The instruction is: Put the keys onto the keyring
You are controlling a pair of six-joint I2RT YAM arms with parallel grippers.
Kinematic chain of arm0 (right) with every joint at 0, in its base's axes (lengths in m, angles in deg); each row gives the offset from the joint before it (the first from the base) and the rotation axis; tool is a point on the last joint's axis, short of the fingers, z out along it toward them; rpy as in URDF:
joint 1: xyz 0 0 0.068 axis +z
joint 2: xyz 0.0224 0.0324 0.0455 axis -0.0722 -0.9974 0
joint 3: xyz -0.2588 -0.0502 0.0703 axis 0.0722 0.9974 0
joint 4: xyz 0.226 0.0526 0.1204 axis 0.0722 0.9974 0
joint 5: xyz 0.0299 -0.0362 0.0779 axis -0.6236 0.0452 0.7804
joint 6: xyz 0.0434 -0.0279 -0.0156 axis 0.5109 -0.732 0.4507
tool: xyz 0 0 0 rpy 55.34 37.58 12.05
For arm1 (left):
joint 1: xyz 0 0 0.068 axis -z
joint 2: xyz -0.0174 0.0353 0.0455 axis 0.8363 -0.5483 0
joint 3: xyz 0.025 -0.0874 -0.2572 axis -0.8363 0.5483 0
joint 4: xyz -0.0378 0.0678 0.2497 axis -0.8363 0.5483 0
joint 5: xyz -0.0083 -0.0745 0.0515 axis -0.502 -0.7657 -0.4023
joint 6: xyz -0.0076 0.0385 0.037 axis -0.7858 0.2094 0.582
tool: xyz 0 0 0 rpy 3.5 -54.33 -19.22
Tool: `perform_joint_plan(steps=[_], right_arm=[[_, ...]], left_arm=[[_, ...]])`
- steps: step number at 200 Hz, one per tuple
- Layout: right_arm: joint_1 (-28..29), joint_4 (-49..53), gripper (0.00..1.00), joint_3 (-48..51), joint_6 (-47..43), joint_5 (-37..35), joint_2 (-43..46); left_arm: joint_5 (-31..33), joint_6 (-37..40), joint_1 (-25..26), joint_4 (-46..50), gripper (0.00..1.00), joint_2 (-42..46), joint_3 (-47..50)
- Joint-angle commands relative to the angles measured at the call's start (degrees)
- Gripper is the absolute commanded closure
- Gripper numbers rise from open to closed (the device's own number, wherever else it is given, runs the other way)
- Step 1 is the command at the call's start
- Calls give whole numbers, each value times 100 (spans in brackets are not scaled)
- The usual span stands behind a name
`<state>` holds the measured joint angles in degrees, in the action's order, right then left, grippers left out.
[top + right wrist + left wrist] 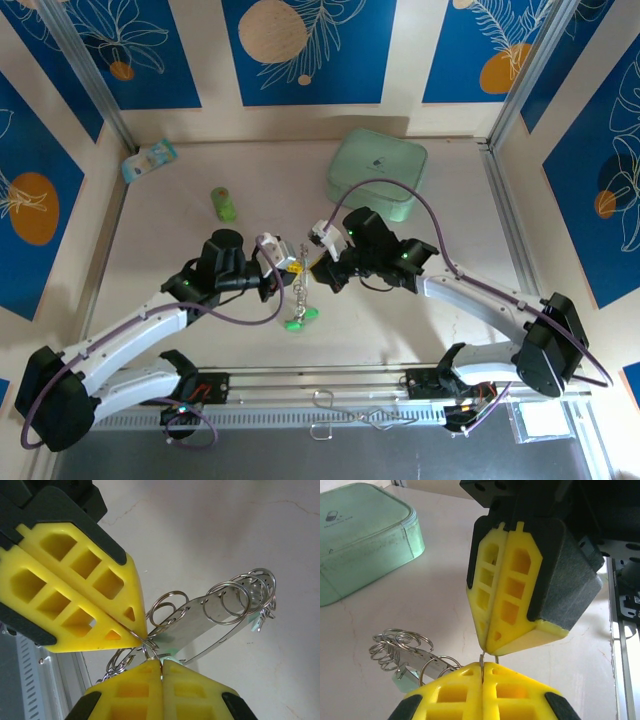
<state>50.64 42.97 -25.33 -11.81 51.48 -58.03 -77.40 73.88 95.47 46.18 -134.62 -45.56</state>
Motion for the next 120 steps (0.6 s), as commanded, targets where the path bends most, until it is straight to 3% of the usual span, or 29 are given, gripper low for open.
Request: perform_joint_plan(steps=[1,120], right_arm=[[21,64,100,-182,97,-208,-105],[-253,418,100,315,384,-242,333]], left_arm=[[-272,-206,74,-296,100,34,-330],[77,-715,74,-360,100,-56,-222]])
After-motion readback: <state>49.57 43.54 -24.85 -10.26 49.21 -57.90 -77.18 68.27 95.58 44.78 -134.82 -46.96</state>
